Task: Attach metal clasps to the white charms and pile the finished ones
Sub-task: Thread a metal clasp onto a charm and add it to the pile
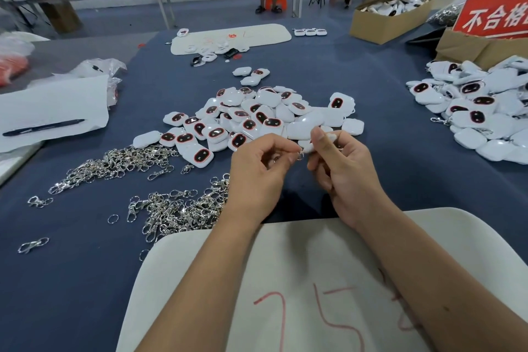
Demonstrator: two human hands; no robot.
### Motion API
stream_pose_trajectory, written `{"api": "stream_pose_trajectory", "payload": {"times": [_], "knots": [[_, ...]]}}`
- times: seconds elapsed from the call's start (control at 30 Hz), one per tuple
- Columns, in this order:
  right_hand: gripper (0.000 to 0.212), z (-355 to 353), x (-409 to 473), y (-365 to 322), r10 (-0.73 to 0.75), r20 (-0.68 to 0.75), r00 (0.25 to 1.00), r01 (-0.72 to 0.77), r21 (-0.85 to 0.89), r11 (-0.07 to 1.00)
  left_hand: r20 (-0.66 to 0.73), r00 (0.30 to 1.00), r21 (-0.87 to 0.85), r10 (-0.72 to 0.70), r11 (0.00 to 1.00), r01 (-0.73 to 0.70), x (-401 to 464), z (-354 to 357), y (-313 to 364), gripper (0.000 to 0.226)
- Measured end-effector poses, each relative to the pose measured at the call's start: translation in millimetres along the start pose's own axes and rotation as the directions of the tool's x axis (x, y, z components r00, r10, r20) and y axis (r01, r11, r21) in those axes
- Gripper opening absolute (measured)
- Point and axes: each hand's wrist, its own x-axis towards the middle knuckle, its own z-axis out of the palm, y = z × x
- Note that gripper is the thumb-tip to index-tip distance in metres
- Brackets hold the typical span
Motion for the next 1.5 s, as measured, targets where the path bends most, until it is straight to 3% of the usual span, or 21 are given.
{"api": "stream_pose_trajectory", "payload": {"times": [0.1,0.17,0.3,0.43,0.53,0.63,0.7,0.8,0.97,1.13,1.2,1.27,1.3,1.4,1.5], "knots": [[0.040,0,0,0,-0.042,0.004,0.999,0.042,0.027,0.999,-0.097,0.961,-0.308,-0.260,0.926,0.220,-6,19,3,0.010],[0.032,-1,-2,-1,-0.070,0.030,0.997,0.069,0.045,0.997,-0.033,0.920,-0.460,-0.391,0.823,0.334,-9,26,5,0.008],[0.028,-2,-2,-1,-0.086,0.085,0.993,0.082,0.051,0.995,0.074,0.905,-0.553,-0.419,0.738,0.387,-7,22,5,0.008],[0.032,-2,-2,0,-0.069,0.103,0.992,0.070,0.000,0.998,0.046,0.903,-0.590,-0.427,0.718,0.369,-6,21,7,0.012],[0.029,-3,-2,2,-0.072,0.086,0.994,0.072,0.008,0.997,-0.014,0.927,-0.477,-0.374,0.817,0.323,-7,21,7,0.012],[0.030,-2,-1,2,-0.074,0.058,0.996,0.073,0.025,0.997,-0.085,0.976,-0.177,-0.199,0.967,0.181,-6,17,4,0.012],[0.031,-2,-2,1,-0.083,0.049,0.995,0.082,0.025,0.996,-0.089,0.994,0.043,-0.061,0.997,0.065,-5,14,3,0.013],[0.027,-2,-2,3,-0.115,0.035,0.993,0.115,0.001,0.993,-0.037,0.995,0.273,0.092,0.959,-0.079,-6,12,4,0.015],[0.022,-2,-2,9,-0.181,0.043,0.983,0.185,-0.193,0.964,0.072,0.980,0.513,0.187,0.835,-0.197,-3,8,-1,0.014],[0.017,-2,-3,11,-0.318,0.143,0.937,0.346,-0.492,0.799,0.113,0.970,0.614,0.215,0.752,-0.238,-3,7,-2,0.019],[0.016,-1,-3,10,-0.299,0.129,0.945,0.325,-0.428,0.843,0.021,0.985,0.532,0.172,0.832,-0.157,-3,7,-3,0.014],[0.016,0,-2,8,-0.225,0.091,0.970,0.241,-0.254,0.937,-0.117,0.993,0.237,0.031,0.972,-0.003,-1,7,-2,0.011],[0.016,-1,-2,6,-0.191,0.089,0.977,0.205,-0.181,0.962,-0.149,0.986,0.036,-0.081,0.995,0.088,-1,8,0,0.010],[0.020,-2,-2,5,-0.170,0.118,0.978,0.182,-0.096,0.979,-0.069,0.940,-0.436,-0.334,0.858,0.272,-2,13,5,0.006],[0.029,-2,-2,4,-0.176,0.120,0.977,0.184,-0.058,0.981,-0.005,0.920,-0.615,-0.393,0.726,0.307,-5,15,7,0.009]]}}
